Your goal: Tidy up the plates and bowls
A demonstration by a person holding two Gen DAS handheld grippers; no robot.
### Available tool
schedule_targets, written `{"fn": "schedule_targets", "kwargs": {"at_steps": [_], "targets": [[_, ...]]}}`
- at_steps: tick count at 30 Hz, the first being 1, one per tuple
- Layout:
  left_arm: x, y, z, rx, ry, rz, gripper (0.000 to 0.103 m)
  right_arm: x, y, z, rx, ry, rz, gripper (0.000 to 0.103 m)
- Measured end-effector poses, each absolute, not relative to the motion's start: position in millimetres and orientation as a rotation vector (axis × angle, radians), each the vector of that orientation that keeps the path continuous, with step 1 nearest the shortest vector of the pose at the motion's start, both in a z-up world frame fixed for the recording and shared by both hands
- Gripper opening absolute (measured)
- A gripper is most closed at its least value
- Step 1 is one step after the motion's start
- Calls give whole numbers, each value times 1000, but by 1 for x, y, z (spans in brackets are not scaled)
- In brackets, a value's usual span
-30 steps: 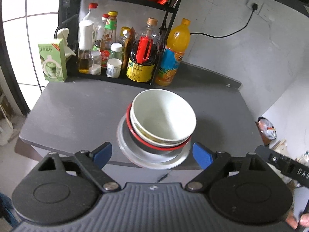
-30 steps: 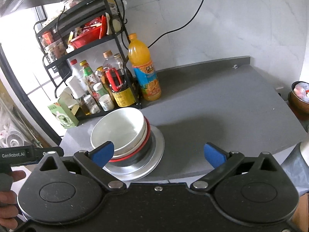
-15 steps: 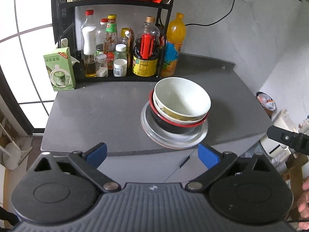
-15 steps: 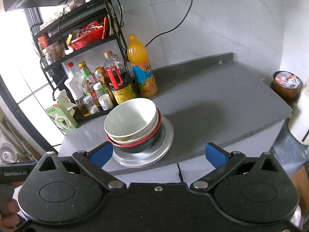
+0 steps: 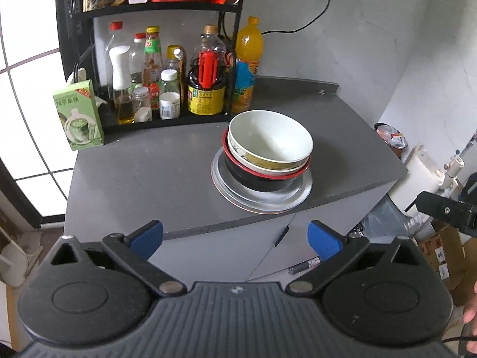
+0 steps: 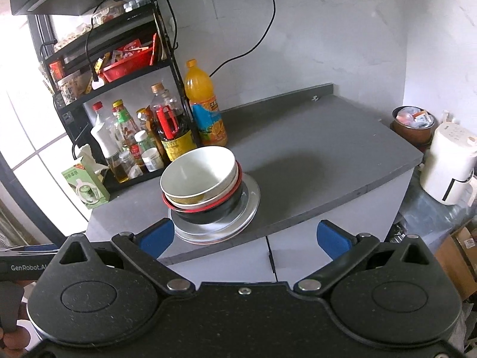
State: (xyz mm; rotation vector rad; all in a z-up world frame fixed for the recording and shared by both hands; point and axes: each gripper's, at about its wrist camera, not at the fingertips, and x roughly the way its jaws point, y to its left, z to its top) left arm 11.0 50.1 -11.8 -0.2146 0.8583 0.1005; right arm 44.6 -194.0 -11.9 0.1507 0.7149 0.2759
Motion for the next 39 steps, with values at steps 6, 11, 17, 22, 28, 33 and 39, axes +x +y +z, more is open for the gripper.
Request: {"fn": "schedule_targets", "kwargs": {"at_steps": [6,11,17,22,28,33,39], "targets": [[4,53,-8,-207,852,85,102,34,-192,-10,151,705,253,103],[-1,56,-4,-215,843,76,102,29,-191,-11,150,714,255,103],[-4,57,-2,-213,845,74,102,24,-190,-11,154,708,259,103],[-8,60,1,-237,844,63,102,21,-189,-10,151,704,262,103],[-10,62,4,-243,844,66,102,19,-186,-8,147,696,272,103],[-12,62,5,-235,844,74,102,18,-185,-7,143,697,282,103],[-12,65,6,-234,843,80,102,19,-184,-5,140,693,287,103]]}}
